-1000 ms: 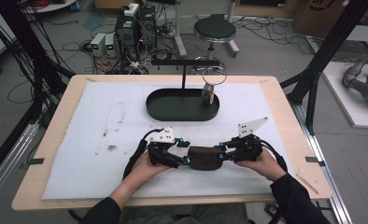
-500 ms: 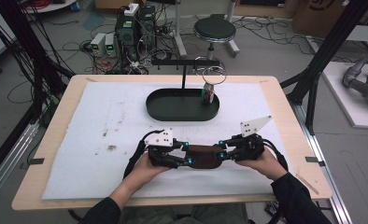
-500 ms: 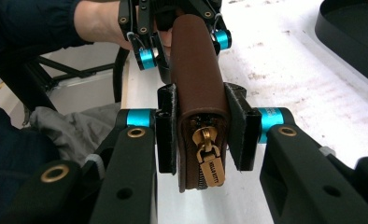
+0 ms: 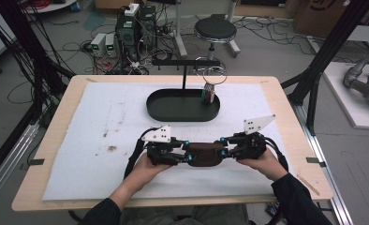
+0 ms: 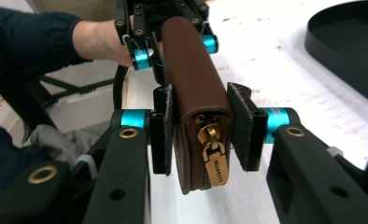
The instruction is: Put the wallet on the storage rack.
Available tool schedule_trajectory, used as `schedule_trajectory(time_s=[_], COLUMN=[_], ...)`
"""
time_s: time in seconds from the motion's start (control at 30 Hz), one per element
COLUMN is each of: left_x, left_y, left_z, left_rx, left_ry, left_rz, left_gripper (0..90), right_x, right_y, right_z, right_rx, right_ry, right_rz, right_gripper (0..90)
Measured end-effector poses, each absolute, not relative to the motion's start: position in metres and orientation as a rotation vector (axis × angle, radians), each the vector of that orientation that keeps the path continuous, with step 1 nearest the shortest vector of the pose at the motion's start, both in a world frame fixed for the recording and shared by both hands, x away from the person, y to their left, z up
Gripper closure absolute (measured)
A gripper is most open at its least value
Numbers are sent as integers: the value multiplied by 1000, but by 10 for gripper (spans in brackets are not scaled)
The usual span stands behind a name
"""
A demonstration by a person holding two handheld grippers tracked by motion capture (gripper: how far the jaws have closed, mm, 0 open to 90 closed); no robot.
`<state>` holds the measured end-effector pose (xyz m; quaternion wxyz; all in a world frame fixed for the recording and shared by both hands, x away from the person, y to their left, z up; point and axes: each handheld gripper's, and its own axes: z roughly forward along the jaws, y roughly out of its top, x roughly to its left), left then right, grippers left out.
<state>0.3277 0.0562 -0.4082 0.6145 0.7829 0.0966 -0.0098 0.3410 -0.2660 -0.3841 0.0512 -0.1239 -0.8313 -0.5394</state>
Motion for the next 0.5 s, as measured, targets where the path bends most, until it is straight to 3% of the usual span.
schedule_trajectory(time_s=[0.5], left_x=[332], left_y=[73], left_z=[-387], left_rx=[1779], left_ry=[304], left_rz=[146], left_gripper=[661], right_x=[344], right_y=[-291], right_z=[-375], right_rx=[-728], right_ry=[-2598], right_rz=[-1905], right_gripper=[403])
